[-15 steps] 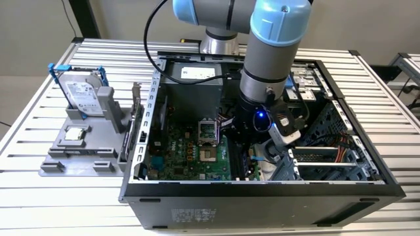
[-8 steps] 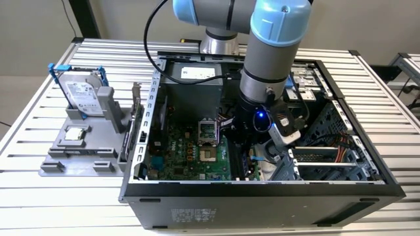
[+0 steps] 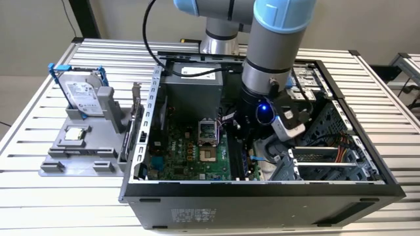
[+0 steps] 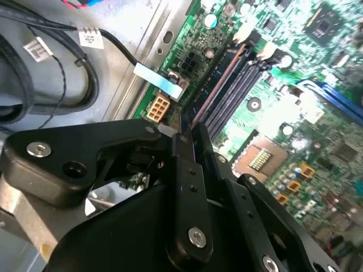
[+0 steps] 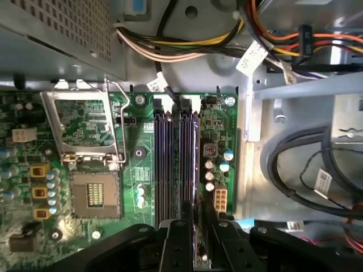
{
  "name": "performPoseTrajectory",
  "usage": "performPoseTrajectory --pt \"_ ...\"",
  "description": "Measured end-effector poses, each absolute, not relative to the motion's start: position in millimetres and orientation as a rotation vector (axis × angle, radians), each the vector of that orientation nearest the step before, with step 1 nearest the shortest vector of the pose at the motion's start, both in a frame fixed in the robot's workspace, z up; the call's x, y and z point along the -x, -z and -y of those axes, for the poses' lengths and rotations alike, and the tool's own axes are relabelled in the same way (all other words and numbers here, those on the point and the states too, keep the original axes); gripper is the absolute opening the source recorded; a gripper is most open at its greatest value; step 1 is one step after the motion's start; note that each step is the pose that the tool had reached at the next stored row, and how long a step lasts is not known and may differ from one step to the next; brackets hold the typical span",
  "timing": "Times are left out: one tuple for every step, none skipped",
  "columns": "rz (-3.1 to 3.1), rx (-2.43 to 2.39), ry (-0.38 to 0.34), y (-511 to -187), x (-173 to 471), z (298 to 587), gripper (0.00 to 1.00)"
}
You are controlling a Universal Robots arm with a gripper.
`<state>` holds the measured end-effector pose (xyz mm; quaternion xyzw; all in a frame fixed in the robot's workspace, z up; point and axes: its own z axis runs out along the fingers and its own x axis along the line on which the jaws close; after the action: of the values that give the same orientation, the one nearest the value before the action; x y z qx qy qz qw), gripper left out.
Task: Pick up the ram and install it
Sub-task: 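Insert the ram into the slot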
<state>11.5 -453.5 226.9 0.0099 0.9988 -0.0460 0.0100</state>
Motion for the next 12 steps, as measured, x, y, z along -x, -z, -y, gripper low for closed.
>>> performPoseTrajectory --pt "-3.118 -0.031 0.144 -231.6 -11.5 453.5 1.00" --pt "-3.118 -0.031 0.145 -236.1 -11.5 453.5 1.00" --pt "-3.118 -0.031 0.145 -240.7 -11.5 453.5 1.00" --pt "-3.118 -0.031 0.145 -244.8 -11.5 453.6 1.00" --pt "-3.118 -0.031 0.145 -247.1 -11.5 453.6 1.00" --pt "-3.118 -0.031 0.145 -247.0 -11.5 453.6 1.00" --pt "-3.118 -0.031 0.146 -247.1 -11.4 453.6 1.00" --pt "-3.118 -0.031 0.146 -247.1 -11.5 453.6 0.00" --pt "-3.118 -0.031 0.147 -247.1 -11.5 453.6 0.00" --pt "-3.118 -0.031 0.147 -247.1 -11.5 453.6 0.00" --pt "-3.118 -0.031 0.148 -247.1 -11.5 453.6 0.00" --pt "-3.118 -0.031 0.148 -247.1 -11.5 453.6 0.00"
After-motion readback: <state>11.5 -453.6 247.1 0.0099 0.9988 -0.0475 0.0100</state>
